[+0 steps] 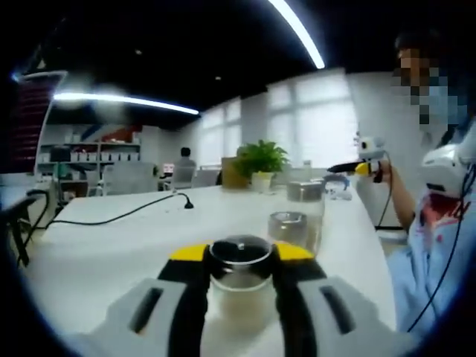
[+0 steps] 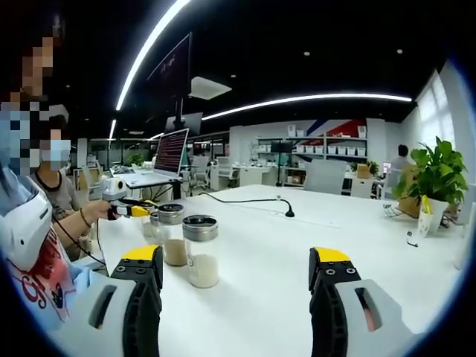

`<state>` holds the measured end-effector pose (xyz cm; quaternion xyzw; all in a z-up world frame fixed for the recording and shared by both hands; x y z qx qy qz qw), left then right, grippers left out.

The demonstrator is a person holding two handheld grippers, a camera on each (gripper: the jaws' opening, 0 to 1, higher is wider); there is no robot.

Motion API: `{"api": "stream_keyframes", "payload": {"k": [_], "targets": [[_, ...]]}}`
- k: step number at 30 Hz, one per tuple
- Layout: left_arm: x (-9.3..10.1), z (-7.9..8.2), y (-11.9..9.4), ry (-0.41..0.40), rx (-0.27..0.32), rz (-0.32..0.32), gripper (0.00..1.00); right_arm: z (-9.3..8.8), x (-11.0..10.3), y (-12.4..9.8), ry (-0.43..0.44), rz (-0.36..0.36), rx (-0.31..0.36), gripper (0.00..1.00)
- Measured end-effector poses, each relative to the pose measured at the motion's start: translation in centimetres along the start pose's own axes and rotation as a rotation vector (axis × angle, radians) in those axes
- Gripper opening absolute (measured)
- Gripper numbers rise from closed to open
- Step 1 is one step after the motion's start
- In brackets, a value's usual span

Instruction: Rotate the seasoning bottle until the label or dispensing opening points toward the visible target arrow and the bottle remains upright within the marked orientation range

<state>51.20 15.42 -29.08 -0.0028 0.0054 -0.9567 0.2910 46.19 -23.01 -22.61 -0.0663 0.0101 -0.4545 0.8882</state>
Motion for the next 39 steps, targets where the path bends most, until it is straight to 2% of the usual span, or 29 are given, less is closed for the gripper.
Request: {"api": "stream_keyframes", "payload": {"k": [9, 11, 13, 14, 15, 19, 22, 24, 26, 27, 30, 32, 36, 39], "targets": [[0.2, 0.2, 0.0, 0.0, 0.021, -0.007, 0.35, -0.1, 0.0, 0.1, 0.003, 0.001, -0.005, 0.83], [0.5, 1.0, -0.1, -0.018, 0.085, -0.013, 0.39, -0.2, 0.0, 0.2, 0.002, 0.004, -0.007, 0.83], [0.5, 1.2, -0.3, -0.023, 0.082, -0.007, 0.49, -0.2, 0.0, 0.2, 0.004, 0.004, -0.01, 0.83], [0.1, 1.1, -0.4, -0.04, 0.066, 0.035, 0.55, -0.2, 0.1, 0.1, 0.005, 0.003, -0.01, 0.83], [-0.2, 1.1, -0.5, -0.024, 0.06, 0.062, 0.59, -0.2, 0.1, 0.1, 0.005, 0.001, -0.008, 0.83], [0.7, 1.7, -0.9, -0.014, 0.09, 0.072, 0.59, -0.1, 0.3, 0.0, -0.003, -0.01, -0.007, 0.83], [0.7, 1.5, -1.1, -0.01, 0.06, 0.129, 0.68, 0.0, 0.3, -0.1, -0.001, -0.012, -0.002, 0.83], [0.9, 1.4, -1.4, 0.003, 0.06, 0.156, 0.66, -0.1, 0.3, -0.1, -0.002, -0.01, -0.007, 0.83], [1.0, 1.4, -1.8, -0.023, 0.075, 0.196, 0.65, -0.1, 0.3, -0.1, -0.003, -0.009, -0.008, 0.83], [0.8, 1.2, -2.2, -0.04, 0.075, 0.236, 0.65, -0.1, 0.3, -0.1, -0.004, -0.01, -0.007, 0.83], [0.5, 0.7, -3.3, 0.016, 0.027, 0.35, 0.64, 0.0, 0.3, -0.1, -0.01, -0.012, -0.002, 0.83], [0.7, 0.9, -3.7, 0.023, 0.021, 0.39, 0.62, 0.1, 0.5, -0.2, -0.011, -0.018, -0.002, 0.83], [1.7, 1.7, -3.5, -0.002, 0.034, 0.417, 0.62, 0.1, 0.6, -0.3, -0.014, -0.026, -0.002, 0.83], [2.0, 1.4, -3.3, -0.034, 0.019, 0.455, 0.64, 0.1, 0.6, -0.3, -0.022, -0.029, -0.003, 0.83]]}}
Point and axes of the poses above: the point that each gripper's makers call its tool centre point, and the gripper's own axes: y roughly forward along the fingers, x roughly to its right, z roughly out of its top, the point moved 3 cm from there along -y, roughly backward along the fingers, and after that the axes turned 6 degrees about -z, right-handed, at the moved point
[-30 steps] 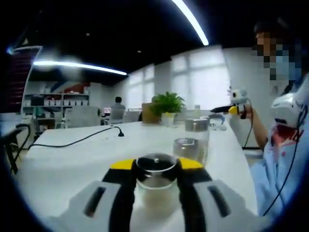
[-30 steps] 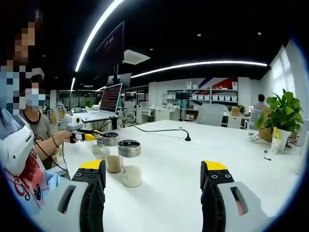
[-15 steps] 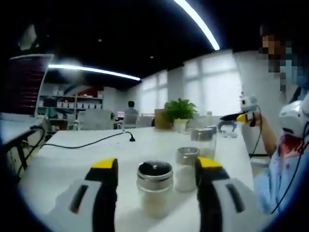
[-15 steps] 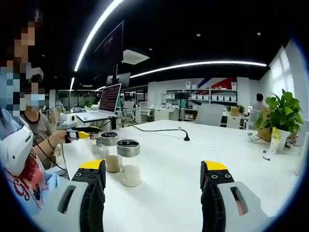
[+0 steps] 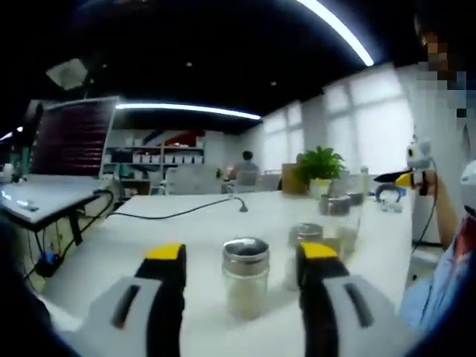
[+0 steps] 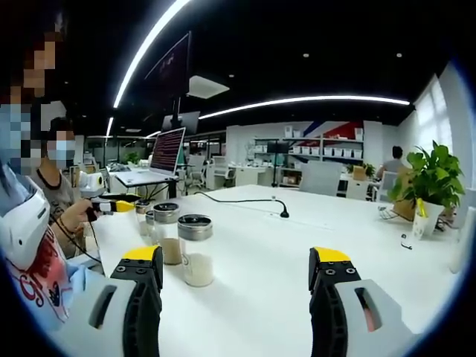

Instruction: Rotate the seasoning bottle until the label or dispensing opening points toward the visible target arrow and the bottle remains upright within the marked orientation range

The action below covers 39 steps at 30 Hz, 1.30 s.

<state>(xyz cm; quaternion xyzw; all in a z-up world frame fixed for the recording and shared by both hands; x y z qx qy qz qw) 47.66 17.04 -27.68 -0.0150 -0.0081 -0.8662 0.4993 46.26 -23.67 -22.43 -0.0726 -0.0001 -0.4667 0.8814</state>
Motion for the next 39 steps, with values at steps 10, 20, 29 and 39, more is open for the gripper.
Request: {"api": "stream_keyframes", "payload": {"k": [10, 20, 29, 39], "targets": [[-0.1, 0.0, -0.2, 0.011, 0.053, 0.202, 0.6, 0.5, 0.5, -0.6, 0.008, -0.021, 0.022, 0.83], [0.2, -0.1, 0.9, -0.034, 0.075, 0.24, 0.55, 0.8, 0.5, -0.7, -0.008, -0.022, 0.045, 0.82], [0.6, -0.6, 1.9, 0.019, 0.049, 0.27, 0.52, 0.7, 0.4, -0.7, -0.009, -0.013, 0.036, 0.82], [0.7, -0.8, 2.9, 0.042, 0.038, 0.285, 0.5, 0.7, 0.4, -0.7, -0.014, -0.015, 0.04, 0.82]]}}
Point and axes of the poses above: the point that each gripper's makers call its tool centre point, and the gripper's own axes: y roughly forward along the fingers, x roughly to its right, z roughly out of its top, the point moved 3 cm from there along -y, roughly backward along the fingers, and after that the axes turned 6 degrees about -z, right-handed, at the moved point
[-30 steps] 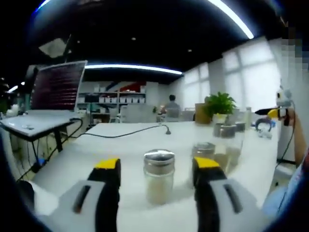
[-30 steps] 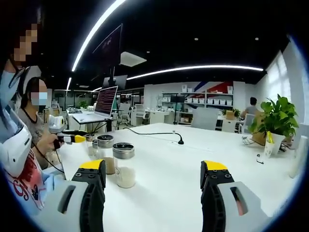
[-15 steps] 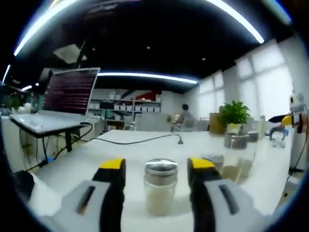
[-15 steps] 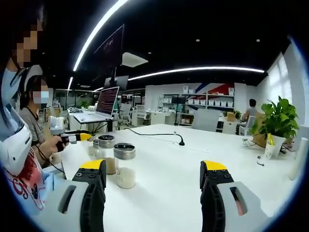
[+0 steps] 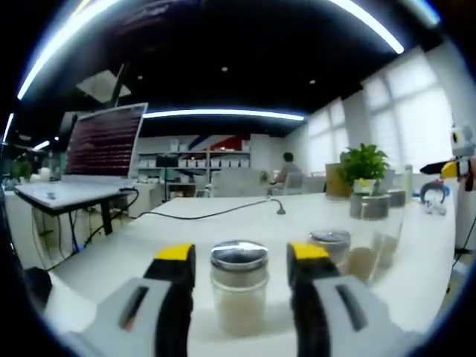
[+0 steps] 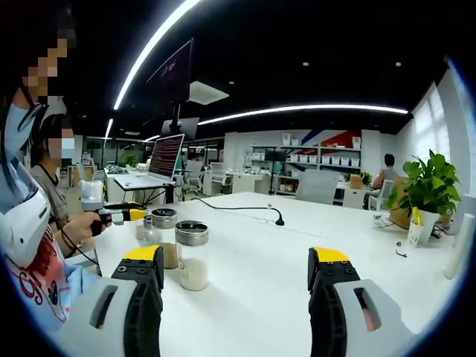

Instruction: Rotate the seasoning bottle until the label or dispensing opening points toward the visible target arrow and the bottle remains upright within the marked orientation range

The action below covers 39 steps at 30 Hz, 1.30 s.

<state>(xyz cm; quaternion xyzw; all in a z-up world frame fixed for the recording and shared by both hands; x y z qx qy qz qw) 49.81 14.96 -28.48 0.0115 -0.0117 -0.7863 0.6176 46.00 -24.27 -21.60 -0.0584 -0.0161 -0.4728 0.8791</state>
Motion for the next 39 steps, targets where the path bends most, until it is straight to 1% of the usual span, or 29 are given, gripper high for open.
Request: {"api": "stream_keyframes", "payload": {"k": [3, 6, 7, 10, 13, 14, 17, 20, 24, 29, 36, 39], "targets": [[0.1, 0.2, 0.3, 0.005, 0.011, 0.0, 0.46, 0.0, 0.0, 0.0, 0.002, 0.001, 0.002, 0.81], [0.1, -0.1, 0.6, -0.005, 0.001, -0.005, 0.43, 0.2, 0.0, -0.1, -0.006, 0.001, 0.014, 0.82], [0.2, -0.1, 0.7, -0.004, -0.006, -0.017, 0.43, 0.3, 0.1, -0.1, 0.002, 0.0, 0.019, 0.82], [0.1, -0.2, 1.0, 0.0, -0.013, -0.016, 0.41, 0.3, 0.2, 0.0, 0.023, 0.005, 0.025, 0.82], [-0.3, -0.1, 1.0, -0.002, -0.013, -0.008, 0.34, 0.1, 0.1, 0.1, 0.025, 0.003, 0.018, 0.83], [-0.3, -0.1, 1.1, -0.01, -0.008, -0.03, 0.34, 0.1, 0.2, 0.1, 0.028, 0.0, 0.019, 0.84], [-0.3, -0.1, 1.0, -0.008, -0.004, -0.036, 0.34, 0.2, 0.5, 0.0, 0.035, -0.015, 0.025, 0.88], [-0.3, 0.0, 1.0, -0.006, -0.004, -0.046, 0.34, 0.3, 0.8, 0.0, 0.04, -0.032, 0.031, 0.94], [-0.2, 0.0, 0.9, -0.008, 0.003, -0.053, 0.34, 0.4, 0.9, 0.0, 0.037, -0.042, 0.039, 0.99], [-0.2, -0.1, 0.8, -0.015, 0.003, -0.071, 0.34, 0.5, 0.9, 0.0, 0.033, -0.043, 0.042, 0.99], [-0.2, -0.2, 0.9, -0.012, 0.002, -0.098, 0.34, 0.2, 0.9, 0.0, 0.032, -0.038, 0.028, 0.99], [-0.3, -0.2, 0.9, -0.012, 0.002, -0.114, 0.34, 0.2, 1.1, 0.1, 0.044, -0.044, 0.028, 0.99]]}}
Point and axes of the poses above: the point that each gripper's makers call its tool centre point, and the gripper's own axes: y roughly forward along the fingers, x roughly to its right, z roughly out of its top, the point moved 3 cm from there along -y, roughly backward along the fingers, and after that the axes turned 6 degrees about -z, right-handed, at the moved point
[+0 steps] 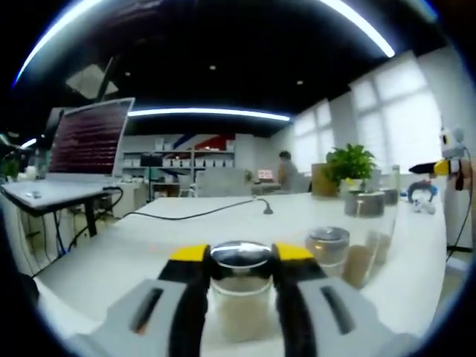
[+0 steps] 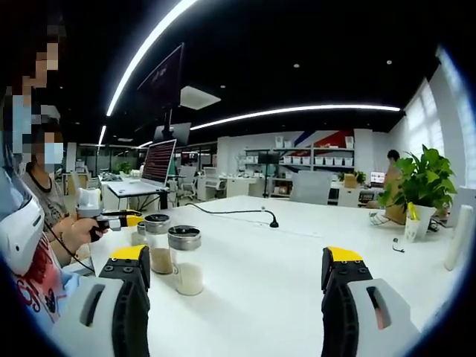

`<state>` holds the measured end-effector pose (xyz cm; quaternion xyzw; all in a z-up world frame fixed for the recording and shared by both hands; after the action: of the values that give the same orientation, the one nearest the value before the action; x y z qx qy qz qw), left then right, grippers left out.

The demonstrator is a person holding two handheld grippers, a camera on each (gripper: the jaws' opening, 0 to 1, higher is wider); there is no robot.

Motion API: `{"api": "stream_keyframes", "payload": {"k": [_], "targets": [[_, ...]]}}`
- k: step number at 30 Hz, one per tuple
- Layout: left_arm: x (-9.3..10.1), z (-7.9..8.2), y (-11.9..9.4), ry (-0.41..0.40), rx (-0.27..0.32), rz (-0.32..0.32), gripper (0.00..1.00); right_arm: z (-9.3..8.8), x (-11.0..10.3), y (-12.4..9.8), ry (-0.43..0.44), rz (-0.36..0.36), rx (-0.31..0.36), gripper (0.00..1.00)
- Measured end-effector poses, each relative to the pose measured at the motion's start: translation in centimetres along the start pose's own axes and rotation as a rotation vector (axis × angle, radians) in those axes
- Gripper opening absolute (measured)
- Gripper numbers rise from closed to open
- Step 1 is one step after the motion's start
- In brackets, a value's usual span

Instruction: Rotate the seasoning bottle until the label or dispensing opening points toward the visible target arrow and the bottle remains upright within the marked orientation range

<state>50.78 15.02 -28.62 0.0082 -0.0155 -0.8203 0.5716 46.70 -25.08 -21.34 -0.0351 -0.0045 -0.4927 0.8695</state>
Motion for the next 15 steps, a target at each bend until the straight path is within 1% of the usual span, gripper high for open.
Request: {"api": "stream_keyframes", "payload": {"k": [4, 8, 10, 12, 13, 14, 15], "targets": [[-0.2, 0.06, 0.0, -0.006, -0.001, -0.022, 0.34, -0.2, -0.26, 0.01, -0.012, 0.007, -0.013, 0.99], [-0.06, 0.06, -0.1, -0.011, -0.01, -0.036, 0.34, 0.07, -0.42, -0.04, 0.008, 0.006, 0.002, 0.99], [-0.06, 0.06, -0.05, -0.012, -0.01, -0.044, 0.34, -0.05, -0.37, -0.09, 0.004, 0.006, -0.004, 0.99], [-0.13, 0.09, 0.03, -0.012, -0.017, -0.061, 0.34, -0.26, -0.41, -0.08, 0.004, 0.012, -0.014, 0.96], [-0.17, 0.11, 0.04, -0.014, -0.02, -0.068, 0.34, -0.41, -0.45, -0.08, 0.01, 0.022, -0.018, 0.95], [-0.14, 0.08, 0.05, -0.01, -0.023, -0.075, 0.34, -0.57, -0.52, 0.01, 0.043, 0.036, -0.017, 0.95], [-0.15, 0.06, 0.05, -0.008, -0.022, -0.081, 0.34, -0.7, -0.45, 0.09, 0.054, 0.041, -0.02, 0.95]]}}
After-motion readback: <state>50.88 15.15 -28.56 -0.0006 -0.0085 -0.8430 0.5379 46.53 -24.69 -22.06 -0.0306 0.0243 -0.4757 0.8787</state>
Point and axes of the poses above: the point that each gripper's makers call its tool centre point, and the gripper's own axes: y roughly forward along the fingers, x roughly to its right, z roughly out of its top, the point moved 3 cm from there along -y, roughly backward along the fingers, and after that the axes turned 6 degrees about -z, right-handed, at the moved point
